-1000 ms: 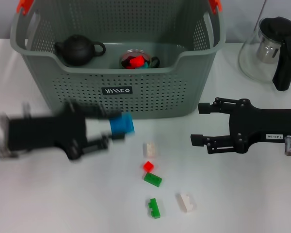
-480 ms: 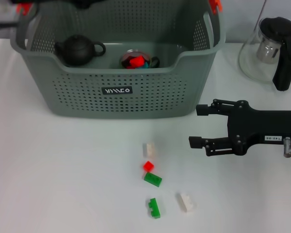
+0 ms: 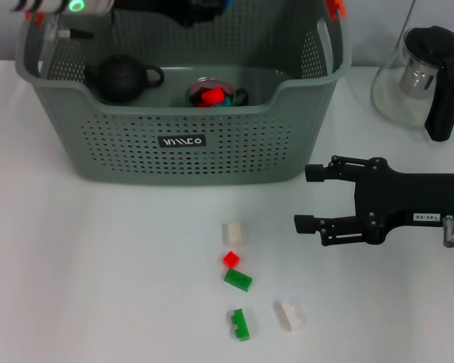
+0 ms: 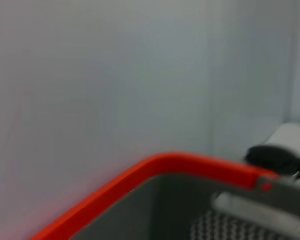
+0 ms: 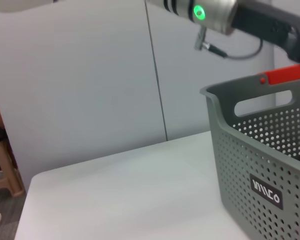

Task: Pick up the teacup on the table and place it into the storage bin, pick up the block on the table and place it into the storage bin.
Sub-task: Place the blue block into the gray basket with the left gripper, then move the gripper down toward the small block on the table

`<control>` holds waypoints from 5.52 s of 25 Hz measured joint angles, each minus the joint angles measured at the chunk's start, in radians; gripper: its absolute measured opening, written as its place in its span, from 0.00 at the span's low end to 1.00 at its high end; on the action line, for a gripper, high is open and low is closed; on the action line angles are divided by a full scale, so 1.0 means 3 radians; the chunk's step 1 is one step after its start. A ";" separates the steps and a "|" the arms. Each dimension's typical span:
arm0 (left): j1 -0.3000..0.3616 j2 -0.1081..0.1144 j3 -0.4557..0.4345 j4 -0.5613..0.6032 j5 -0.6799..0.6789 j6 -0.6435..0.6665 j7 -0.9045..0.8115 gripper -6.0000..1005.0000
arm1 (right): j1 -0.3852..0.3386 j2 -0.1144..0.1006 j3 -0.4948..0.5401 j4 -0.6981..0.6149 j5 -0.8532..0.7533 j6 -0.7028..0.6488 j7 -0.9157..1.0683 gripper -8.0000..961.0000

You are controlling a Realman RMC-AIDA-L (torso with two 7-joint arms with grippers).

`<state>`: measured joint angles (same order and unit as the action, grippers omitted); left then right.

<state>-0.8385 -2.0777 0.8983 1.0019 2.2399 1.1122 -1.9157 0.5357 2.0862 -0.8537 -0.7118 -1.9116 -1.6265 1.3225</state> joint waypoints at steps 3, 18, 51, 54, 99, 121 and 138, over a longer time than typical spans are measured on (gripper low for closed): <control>0.0033 -0.0092 0.0077 0.0003 0.0257 -0.0221 -0.0075 0.51 | -0.0004 0.0000 0.0001 0.0000 0.0001 -0.0011 -0.0001 0.95; 0.0870 -0.0165 0.0019 0.0785 -0.1147 0.0581 0.0164 0.90 | 0.0001 -0.0004 0.0057 -0.0006 0.0002 -0.0011 -0.0033 0.95; 0.1490 -0.0220 -0.1282 -0.1081 -0.0564 0.2137 0.2888 0.88 | 0.0068 0.0025 -0.0307 -0.0682 -0.0443 -0.0175 0.0486 0.95; 0.1471 -0.0210 -0.1321 -0.1101 -0.0564 0.2081 0.2893 0.88 | 0.0166 0.0025 -0.0612 -0.0964 -0.0693 -0.0163 0.0866 0.95; 0.1489 -0.0265 -0.1332 -0.1325 -0.0737 0.1712 0.2904 0.88 | 0.0454 0.0057 -0.2548 -0.0989 -0.1298 0.0546 0.0873 0.91; 0.1528 -0.0279 -0.1332 -0.1325 -0.0737 0.1712 0.2904 0.88 | 0.0495 0.0056 -0.2605 -0.0979 -0.1310 0.0550 0.1041 0.67; 0.1527 -0.0279 -0.1332 -0.1367 -0.0737 0.1680 0.2904 0.88 | 0.0489 0.0056 -0.2633 -0.1007 -0.1306 0.0644 0.1105 0.59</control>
<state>-0.3805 -2.1614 0.4985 0.5918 2.0187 1.6162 -1.0446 0.6823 2.1031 -1.6435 -1.0137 -2.3035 -1.4334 1.6542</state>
